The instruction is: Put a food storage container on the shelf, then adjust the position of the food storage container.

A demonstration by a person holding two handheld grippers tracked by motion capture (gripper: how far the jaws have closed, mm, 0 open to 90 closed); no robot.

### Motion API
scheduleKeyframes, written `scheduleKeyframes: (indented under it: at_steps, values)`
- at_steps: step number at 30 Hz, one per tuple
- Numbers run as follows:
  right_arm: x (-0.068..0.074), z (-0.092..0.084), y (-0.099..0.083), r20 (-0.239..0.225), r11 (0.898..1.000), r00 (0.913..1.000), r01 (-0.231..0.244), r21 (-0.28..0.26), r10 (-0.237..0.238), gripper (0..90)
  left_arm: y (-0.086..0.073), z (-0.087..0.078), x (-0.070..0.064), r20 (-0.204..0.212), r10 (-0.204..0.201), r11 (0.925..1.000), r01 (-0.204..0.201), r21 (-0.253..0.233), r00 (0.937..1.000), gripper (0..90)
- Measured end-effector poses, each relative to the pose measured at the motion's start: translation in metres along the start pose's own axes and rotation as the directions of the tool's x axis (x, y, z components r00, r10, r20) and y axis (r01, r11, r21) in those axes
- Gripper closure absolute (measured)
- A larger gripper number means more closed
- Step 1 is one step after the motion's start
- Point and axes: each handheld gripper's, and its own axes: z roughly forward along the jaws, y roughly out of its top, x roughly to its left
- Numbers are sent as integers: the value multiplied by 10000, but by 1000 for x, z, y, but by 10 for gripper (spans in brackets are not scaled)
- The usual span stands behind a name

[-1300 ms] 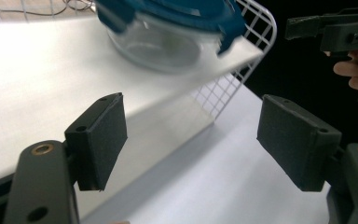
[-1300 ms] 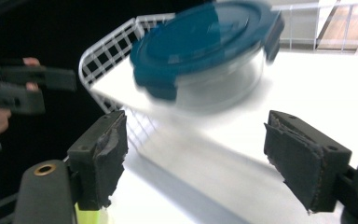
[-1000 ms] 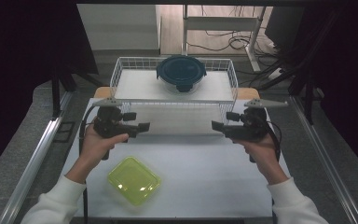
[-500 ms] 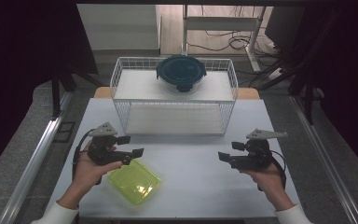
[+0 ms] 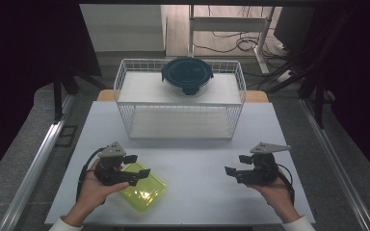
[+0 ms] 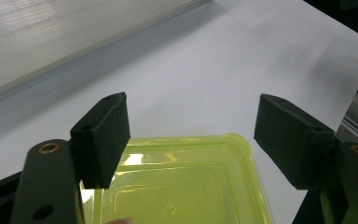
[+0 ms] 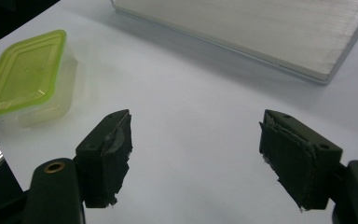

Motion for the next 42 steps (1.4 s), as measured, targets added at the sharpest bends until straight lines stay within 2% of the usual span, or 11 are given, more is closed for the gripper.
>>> scheduleKeyframes:
  at_steps: [8, 15, 21, 25, 28, 30, 33, 36, 37, 39, 42]
  values:
    - [-3, 0, -2, 24, 10000, 10000, -42, -26, 42, 254, -1, 1, -1, -15, -29, 10000, 29, -19, 10000, 258]
    - [-2, 2, -1, -35, 10000, 10000, 25, -24, -25, 254, -4, -13, 1, -178, -123, 9994, 117, -331, 9998, 253]
    - [-1, 1, -4, -8, 10000, 10000, -84, 11, 84, 254, -6, -20, 1, -270, -159, 9992, 149, -357, 9995, 258]
    - [-1, 0, -7, 57, 9999, 10000, -81, 63, 80, 254, -11, -30, 5, -373, -196, 9991, 182, -373, 9991, 304]
    - [-2, 1, -9, 63, 9998, 9999, -150, 109, 149, 254, -14, -33, 6, -313, -256, 9995, 251, -179, 9992, 414]
    - [-3, 1, -9, 66, 9998, 9998, -194, 108, 193, 254, -16, -35, 8, -298, -233, 9997, 231, -60, 9993, 437]
    - [-1, 3, -9, -24, 9997, 9998, -194, 149, 195, 254, -21, -34, 10, -333, -157, 9996, 164, 221, 9993, 519]
    - [0, 4, -10, -65, 9996, 9998, -202, 197, 204, 254, -23, -34, 11, -216, -139, 9988, 149, 462, 9997, 640]
    - [1, 4, -10, -63, 9995, 9997, -221, 228, 222, 254, -24, -33, 11, -103, -118, 9981, 124, 600, 9999, 640]
    - [1, 4, -10, -43, 9995, 9997, -230, 235, 231, 254, -29, -32, 10, 161, -13, 9955, -3, 946, 9999, 738]
    - [2, 5, -11, -82, 9993, 9996, -256, 278, 258, 254, -38, -32, 10, 266, 103, 9892, -140, 1458, 9996, 844]
